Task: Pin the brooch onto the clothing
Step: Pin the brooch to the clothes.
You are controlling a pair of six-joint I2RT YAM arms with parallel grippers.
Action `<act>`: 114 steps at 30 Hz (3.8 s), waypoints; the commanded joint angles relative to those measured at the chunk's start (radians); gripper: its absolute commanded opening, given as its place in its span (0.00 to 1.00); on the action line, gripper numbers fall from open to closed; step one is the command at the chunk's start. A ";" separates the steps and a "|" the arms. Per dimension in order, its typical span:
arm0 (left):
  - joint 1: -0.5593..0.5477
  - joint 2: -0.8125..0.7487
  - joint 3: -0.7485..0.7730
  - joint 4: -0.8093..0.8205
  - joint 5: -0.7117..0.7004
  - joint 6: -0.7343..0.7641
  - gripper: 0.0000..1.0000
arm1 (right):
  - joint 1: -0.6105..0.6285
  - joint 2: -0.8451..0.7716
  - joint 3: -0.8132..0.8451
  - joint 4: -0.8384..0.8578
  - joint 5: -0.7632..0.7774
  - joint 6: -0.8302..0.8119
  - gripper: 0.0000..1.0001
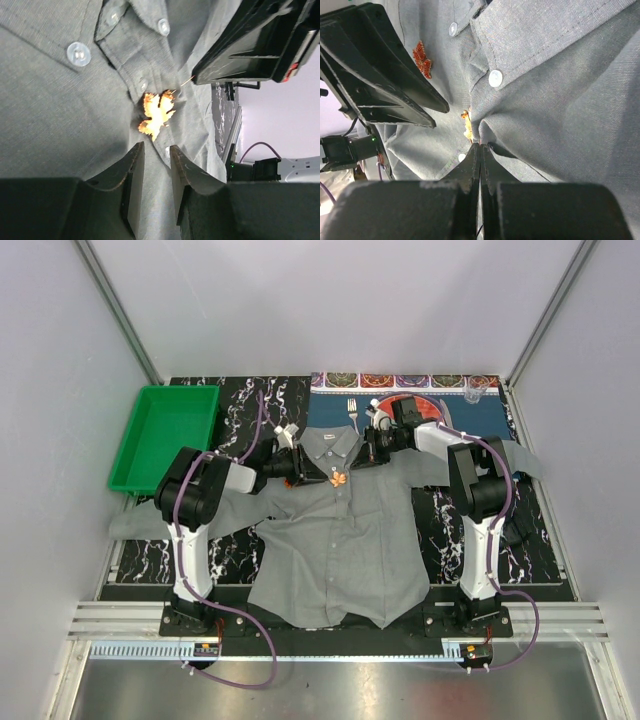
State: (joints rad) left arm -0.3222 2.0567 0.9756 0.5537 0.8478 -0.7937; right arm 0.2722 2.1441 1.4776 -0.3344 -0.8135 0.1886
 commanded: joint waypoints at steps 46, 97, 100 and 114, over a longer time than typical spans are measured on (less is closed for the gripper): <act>-0.078 0.063 0.046 0.112 -0.104 -0.133 0.02 | 0.015 -0.090 0.018 -0.057 0.037 -0.112 0.00; -0.063 0.099 0.112 0.048 -0.067 -0.079 0.00 | -0.033 -0.110 0.142 -0.098 -0.235 -0.180 0.52; -0.060 0.105 0.118 0.041 -0.056 -0.076 0.00 | -0.086 -0.128 0.086 -0.101 -0.256 -0.378 0.50; -0.057 0.120 0.123 0.057 -0.049 -0.090 0.00 | -0.054 -0.090 0.159 -0.314 -0.112 -0.983 0.15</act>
State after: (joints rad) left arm -0.3847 2.1693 1.0611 0.5709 0.7799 -0.8825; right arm 0.1837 2.0621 1.5738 -0.5503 -0.9844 -0.5575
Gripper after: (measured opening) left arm 0.009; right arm 0.154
